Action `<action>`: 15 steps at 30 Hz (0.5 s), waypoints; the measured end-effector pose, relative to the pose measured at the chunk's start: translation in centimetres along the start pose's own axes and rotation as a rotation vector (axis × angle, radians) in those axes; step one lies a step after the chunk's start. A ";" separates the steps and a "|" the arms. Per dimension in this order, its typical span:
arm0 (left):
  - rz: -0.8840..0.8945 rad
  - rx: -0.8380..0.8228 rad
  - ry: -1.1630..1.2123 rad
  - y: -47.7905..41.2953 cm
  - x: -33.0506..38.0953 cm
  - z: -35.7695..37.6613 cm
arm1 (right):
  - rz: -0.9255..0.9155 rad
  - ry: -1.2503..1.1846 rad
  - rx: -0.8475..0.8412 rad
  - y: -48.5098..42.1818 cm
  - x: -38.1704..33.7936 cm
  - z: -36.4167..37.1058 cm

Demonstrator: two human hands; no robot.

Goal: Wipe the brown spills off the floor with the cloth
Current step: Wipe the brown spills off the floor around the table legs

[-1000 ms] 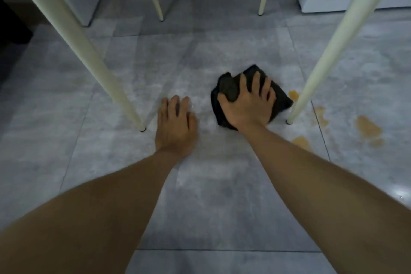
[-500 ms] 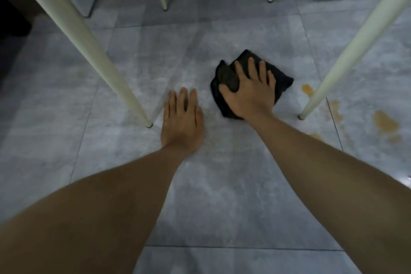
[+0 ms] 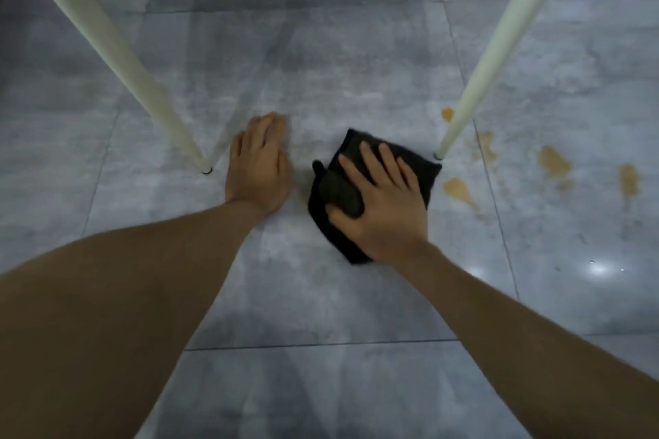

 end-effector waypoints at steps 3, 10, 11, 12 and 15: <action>0.106 0.014 0.011 1.1 1.0 -0.3 | 0.062 0.039 -0.045 1.1 2.4 -1.0; 0.059 -0.130 -0.205 2.6 3.1 1.7 | 0.137 0.036 -0.021 1.5 1.8 -0.5; -0.007 -0.127 -0.198 2.6 3.8 1.7 | 0.128 0.011 0.023 3.4 2.1 -0.9; -0.054 -0.124 -0.180 2.7 4.6 1.7 | 0.130 -0.010 0.068 5.2 2.7 -1.3; 0.014 -0.132 -0.088 3.9 8.8 2.5 | 0.170 0.009 0.147 8.8 5.8 -2.7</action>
Point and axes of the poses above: each hand's wrist, its own y-axis away from the middle knuckle, its own z-axis out of the palm, x = y × z, the point moved 7 cm from there along -y, towards the middle knuckle, and after that the axes turned 1 degree about -z, right-handed, at the moved point
